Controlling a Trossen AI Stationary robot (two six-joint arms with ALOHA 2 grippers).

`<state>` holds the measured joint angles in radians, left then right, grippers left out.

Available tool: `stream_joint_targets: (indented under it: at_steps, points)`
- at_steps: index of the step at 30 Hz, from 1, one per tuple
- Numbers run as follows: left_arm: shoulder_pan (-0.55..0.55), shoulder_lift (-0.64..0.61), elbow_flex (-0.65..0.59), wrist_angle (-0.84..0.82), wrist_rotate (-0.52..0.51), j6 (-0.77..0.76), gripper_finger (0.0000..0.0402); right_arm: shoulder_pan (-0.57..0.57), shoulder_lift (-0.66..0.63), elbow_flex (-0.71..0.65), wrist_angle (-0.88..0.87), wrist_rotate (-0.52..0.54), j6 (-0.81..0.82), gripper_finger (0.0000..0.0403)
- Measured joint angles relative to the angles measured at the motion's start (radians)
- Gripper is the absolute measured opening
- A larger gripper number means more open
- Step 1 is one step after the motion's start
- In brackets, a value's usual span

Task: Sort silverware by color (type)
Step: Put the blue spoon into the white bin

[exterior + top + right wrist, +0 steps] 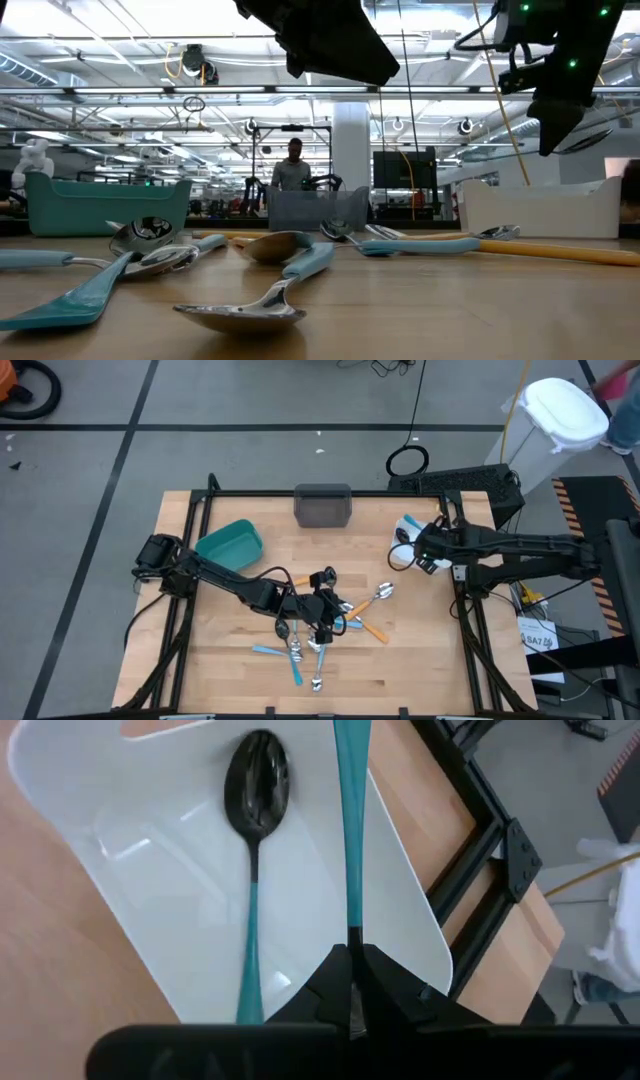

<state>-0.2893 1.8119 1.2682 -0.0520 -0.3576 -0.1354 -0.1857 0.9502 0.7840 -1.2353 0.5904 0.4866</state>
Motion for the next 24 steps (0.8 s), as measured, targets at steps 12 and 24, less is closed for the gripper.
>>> stream_joint_targets:
  at_steps: [12, 24]
  points:
    - [0.001, 0.0, 0.0, 0.003, 0.0, 0.027, 0.012, -0.037, 0.027, -0.027, 0.014, -0.016, 0.073, 0.0008]
    - [0.027, 0.0, 0.0, 0.006, 0.0, 0.022, 0.012, -0.037, 0.053, -0.03, 0.087, -0.042, 0.057, 0.0008]
